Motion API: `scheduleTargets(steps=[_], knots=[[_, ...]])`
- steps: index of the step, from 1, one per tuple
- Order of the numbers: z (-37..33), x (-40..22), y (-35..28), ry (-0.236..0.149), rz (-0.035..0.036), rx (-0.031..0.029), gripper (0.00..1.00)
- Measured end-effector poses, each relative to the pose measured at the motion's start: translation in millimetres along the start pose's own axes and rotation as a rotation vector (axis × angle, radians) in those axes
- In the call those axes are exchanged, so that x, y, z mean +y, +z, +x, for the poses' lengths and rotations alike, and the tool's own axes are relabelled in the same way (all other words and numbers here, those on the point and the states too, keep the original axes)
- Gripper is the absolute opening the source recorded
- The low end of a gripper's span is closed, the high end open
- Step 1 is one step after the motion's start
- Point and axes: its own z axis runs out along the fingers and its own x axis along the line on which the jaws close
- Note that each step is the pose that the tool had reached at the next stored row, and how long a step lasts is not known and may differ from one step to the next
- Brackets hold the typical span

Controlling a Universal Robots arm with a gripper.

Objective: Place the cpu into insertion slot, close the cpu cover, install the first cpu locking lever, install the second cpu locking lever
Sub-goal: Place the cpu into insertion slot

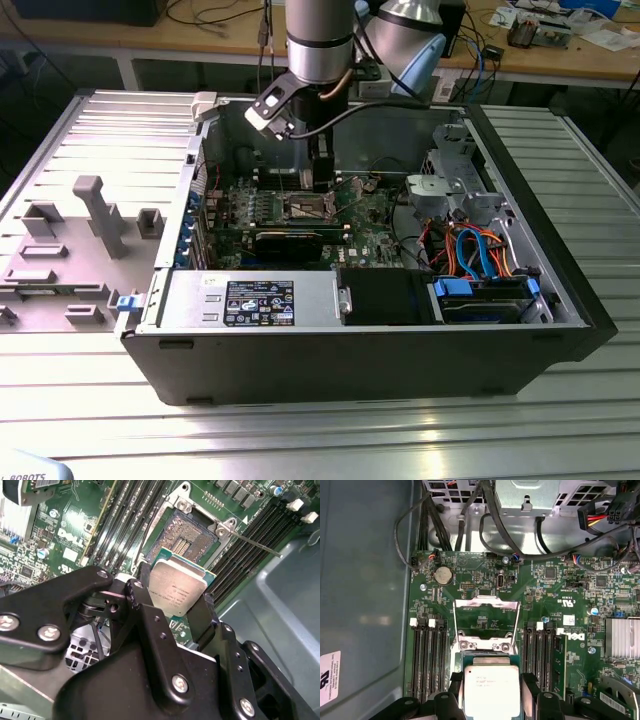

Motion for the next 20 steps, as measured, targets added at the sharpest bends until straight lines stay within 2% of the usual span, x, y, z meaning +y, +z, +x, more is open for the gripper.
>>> scheduleTargets(steps=[3,5,6,7,9,10,11,16,20], knots=[[0.4,-1.0,3.6,0.016,-0.0003,-0.0013,0.54],[0.6,-1.1,7.1,0.020,-0.0003,-0.0052,0.54],[0.7,-1.3,8.8,0.020,-0.0002,-0.0108,0.54],[0.8,-1.4,10.9,0.019,-0.0001,-0.0136,0.54],[2.2,-4.3,14.1,0.019,-0.0133,-0.0141,0.54],[2.9,-5.2,14.8,0.019,-0.0160,-0.0140,0.54],[3.9,-6.0,16.3,0.020,-0.0182,-0.0140,0.54],[5.8,-7.1,22.9,0.026,-0.0195,-0.0145,0.54],[6.3,-15.3,26.2,0.026,-0.0344,-0.0149,0.54]])
